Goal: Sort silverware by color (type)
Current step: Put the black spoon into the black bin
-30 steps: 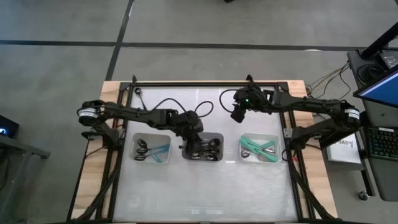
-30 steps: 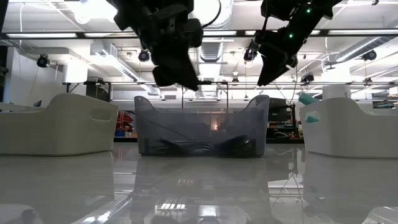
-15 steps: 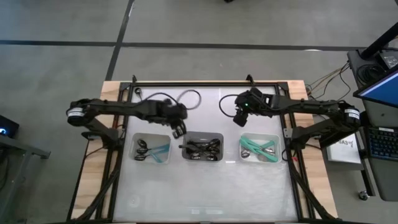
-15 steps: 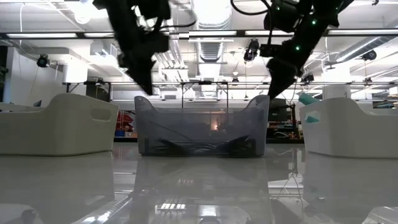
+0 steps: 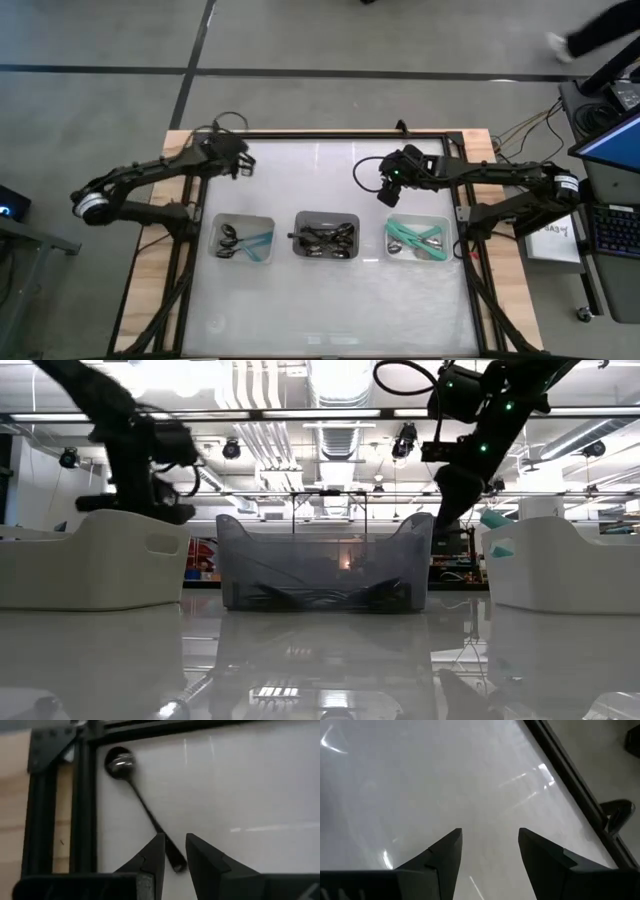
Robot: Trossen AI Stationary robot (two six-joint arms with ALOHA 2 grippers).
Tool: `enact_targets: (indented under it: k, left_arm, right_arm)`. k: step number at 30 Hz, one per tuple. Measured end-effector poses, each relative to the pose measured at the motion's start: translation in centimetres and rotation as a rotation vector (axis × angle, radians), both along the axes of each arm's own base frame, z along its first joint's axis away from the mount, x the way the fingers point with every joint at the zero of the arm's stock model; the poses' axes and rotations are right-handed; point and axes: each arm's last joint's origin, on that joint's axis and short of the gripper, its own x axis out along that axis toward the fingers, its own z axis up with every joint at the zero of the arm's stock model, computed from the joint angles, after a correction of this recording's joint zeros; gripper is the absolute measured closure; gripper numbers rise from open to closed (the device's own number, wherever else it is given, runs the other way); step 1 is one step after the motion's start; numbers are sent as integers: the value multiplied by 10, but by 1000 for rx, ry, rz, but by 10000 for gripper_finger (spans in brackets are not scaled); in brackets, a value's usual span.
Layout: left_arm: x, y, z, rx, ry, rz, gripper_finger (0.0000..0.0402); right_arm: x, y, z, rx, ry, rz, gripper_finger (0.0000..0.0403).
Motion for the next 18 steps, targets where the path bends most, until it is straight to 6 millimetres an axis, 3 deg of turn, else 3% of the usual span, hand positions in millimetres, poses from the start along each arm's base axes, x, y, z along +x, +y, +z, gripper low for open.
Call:
enact_targets:
  k: [6,18]
  left_arm:
    - [-19,21,-22,-8,-151,55,340]
    - [-13,26,-38,-64,-92,88,340]
  right_arm:
    - [5,-2,4,-40,-47,31,216]
    - [6,-2,4,-49,-51,42,216]
